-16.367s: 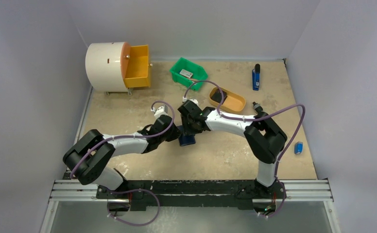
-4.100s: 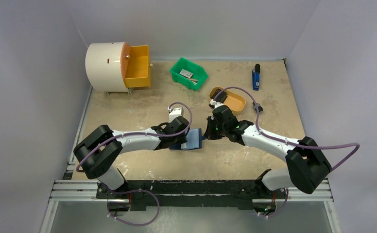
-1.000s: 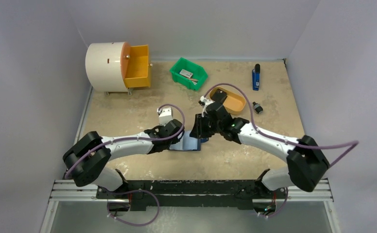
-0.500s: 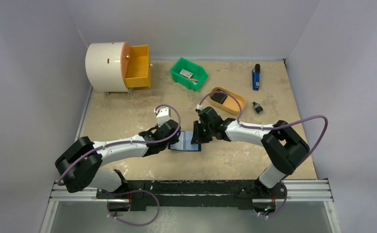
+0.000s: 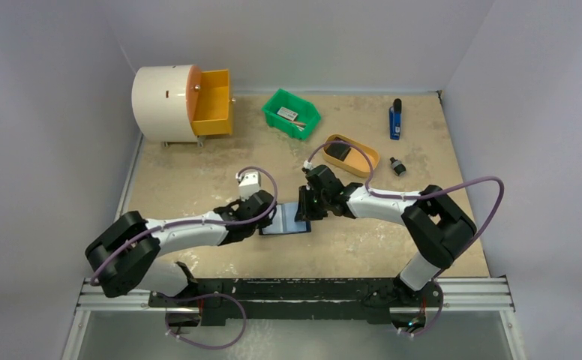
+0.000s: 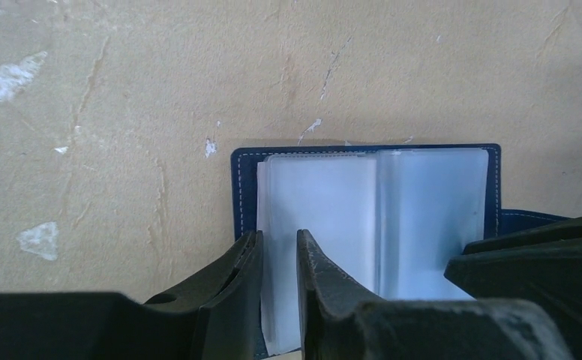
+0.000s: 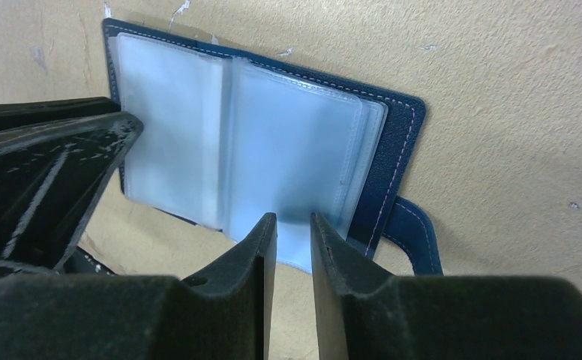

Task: Put the credit cards into the card holder
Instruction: Open the card holder at the center of the board.

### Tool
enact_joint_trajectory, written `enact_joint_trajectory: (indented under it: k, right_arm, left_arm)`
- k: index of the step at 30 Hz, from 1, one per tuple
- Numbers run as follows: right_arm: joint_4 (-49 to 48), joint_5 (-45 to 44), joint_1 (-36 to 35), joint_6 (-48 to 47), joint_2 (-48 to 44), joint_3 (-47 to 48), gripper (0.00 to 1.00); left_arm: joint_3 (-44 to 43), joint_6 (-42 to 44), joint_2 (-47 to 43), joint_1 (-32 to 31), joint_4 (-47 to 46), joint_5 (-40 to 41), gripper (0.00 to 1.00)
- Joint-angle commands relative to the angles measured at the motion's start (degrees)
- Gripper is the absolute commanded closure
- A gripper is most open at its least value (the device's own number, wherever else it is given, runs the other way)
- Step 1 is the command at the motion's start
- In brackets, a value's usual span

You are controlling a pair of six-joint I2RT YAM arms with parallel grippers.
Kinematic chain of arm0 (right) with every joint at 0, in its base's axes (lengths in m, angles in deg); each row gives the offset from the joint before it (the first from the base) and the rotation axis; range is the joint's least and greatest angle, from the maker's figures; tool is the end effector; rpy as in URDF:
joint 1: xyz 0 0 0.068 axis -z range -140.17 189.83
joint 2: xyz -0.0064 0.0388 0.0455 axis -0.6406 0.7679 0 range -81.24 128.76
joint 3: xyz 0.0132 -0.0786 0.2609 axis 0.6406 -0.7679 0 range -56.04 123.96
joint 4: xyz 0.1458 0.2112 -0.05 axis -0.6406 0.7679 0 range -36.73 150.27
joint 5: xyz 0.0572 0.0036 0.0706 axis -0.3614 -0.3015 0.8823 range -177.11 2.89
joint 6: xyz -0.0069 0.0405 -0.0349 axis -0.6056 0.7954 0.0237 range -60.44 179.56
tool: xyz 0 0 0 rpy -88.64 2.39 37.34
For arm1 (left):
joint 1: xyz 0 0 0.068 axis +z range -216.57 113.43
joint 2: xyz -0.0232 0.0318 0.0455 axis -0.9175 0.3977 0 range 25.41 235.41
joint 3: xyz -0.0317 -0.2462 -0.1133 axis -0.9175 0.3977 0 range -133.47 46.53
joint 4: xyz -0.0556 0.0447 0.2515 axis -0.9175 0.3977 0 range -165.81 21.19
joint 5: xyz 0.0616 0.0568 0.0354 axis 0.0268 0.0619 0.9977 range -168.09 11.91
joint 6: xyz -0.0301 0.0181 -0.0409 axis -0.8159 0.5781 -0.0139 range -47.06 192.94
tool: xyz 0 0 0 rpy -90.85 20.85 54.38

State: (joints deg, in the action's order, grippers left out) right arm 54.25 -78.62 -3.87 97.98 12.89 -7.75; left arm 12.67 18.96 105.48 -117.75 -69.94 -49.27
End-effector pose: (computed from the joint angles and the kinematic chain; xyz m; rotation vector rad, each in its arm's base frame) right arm 0.2331 0.2300 0.1633 -0.1924 2.5430 0.8054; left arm 0.1712 -0.1856 0.1552 -0.2635 2.3353 -0.2733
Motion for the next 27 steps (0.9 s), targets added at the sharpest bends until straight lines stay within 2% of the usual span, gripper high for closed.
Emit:
enact_joint_trajectory:
  k: [1,4,7,11,14,20,23,27]
  right_arm:
    - [0.72,-2.19,0.28,-1.05,-0.9,-0.28,0.74]
    - [0.87,-2.71,0.28,-1.49,-1.01,0.17,0.74]
    - [0.75,-3.26,0.24,-1.68,-0.81,0.57,0.74]
    - [0.77,-3.31,0.25,-1.63,-0.7,0.61,0.74]
    - [0.92,-3.39,0.23,-1.52,-0.61,0.58,0.74]
    - [1.18,-3.31,0.24,-1.42,-0.5,0.38,0.74]
    - [1.14,-3.39,0.28,-1.41,-0.53,0.22,0.74]
    - [0.46,-3.33,0.28,-1.3,-0.44,-0.01,0.74]
  left_arm:
    - [-2.69,0.65,-6.23,-0.12,2.59,3.09,0.76]
    - [-4.99,2.05,-10.67,-0.15,3.91,3.1,0.72]
    - [-6.32,3.82,-11.66,-0.19,2.02,-0.43,0.67]
    - [-5.51,4.53,-9.06,-0.29,-4.63,-8.61,0.66]
    - [-4.32,3.9,-5.9,-0.24,-9.1,-11.91,0.68]
    - [-2.49,0.78,-1.03,-0.26,-4.31,-5.54,0.81]
    - [-0.21,-0.55,-1.46,-0.29,-2.78,-1.78,0.82]
    - [0.97,-0.71,0.1,-0.16,-2.95,-0.63,0.83]
